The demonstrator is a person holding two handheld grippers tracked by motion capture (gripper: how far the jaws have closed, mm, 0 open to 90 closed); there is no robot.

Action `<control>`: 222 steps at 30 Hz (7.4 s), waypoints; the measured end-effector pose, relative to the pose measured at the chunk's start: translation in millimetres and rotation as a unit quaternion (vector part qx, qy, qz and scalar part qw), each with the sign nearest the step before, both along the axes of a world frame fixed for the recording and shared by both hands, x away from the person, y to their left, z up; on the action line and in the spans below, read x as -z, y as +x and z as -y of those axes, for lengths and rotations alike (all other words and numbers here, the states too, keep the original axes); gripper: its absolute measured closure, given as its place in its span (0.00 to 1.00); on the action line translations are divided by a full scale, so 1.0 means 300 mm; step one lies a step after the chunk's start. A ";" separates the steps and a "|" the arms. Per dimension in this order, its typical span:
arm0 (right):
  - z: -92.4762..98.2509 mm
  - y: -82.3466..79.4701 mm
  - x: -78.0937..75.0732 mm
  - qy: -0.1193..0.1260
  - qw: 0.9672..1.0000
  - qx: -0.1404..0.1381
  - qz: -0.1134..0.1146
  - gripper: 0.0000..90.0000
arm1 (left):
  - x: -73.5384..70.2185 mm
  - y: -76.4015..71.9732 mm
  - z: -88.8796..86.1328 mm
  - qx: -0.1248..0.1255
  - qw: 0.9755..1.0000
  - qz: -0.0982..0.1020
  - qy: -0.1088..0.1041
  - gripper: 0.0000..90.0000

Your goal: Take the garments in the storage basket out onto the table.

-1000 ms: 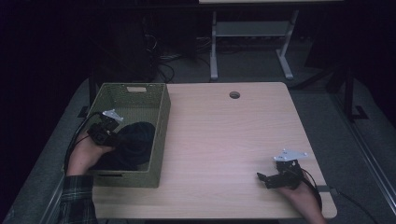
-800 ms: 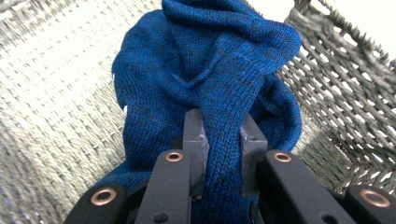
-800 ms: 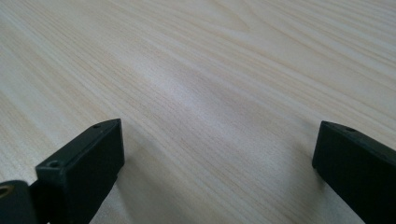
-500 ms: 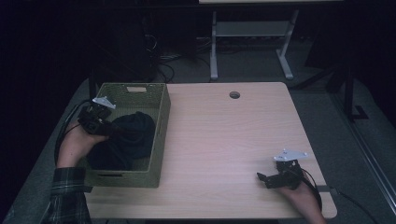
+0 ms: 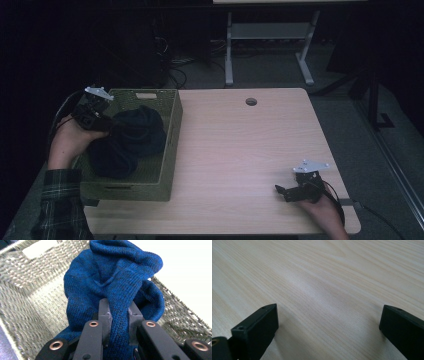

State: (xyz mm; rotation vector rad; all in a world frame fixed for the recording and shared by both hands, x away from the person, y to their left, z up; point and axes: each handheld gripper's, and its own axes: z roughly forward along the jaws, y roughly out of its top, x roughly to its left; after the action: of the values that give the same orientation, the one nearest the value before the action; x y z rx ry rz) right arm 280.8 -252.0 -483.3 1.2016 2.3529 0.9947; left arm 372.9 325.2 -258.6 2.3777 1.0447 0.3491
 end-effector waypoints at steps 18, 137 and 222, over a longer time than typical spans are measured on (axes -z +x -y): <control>0.000 0.000 0.000 0.000 1.000 0.000 0.000 0.02 | -0.136 -0.024 0.038 0.018 0.999 0.022 -0.029 0.87; -0.002 -0.002 0.000 0.003 1.000 0.002 -0.003 0.02 | 0.442 0.091 1.142 0.202 0.976 -0.065 -0.050 0.57; 0.103 0.322 -0.048 0.050 0.996 0.057 -0.037 0.74 | 0.635 -0.157 0.799 0.157 0.983 -0.092 -0.030 1.00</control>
State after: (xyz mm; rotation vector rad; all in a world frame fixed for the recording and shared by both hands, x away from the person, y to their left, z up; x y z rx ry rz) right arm 377.6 -282.8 -468.8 1.4170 2.2846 1.0560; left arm 325.8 85.6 -449.1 2.5036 0.7269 -0.0159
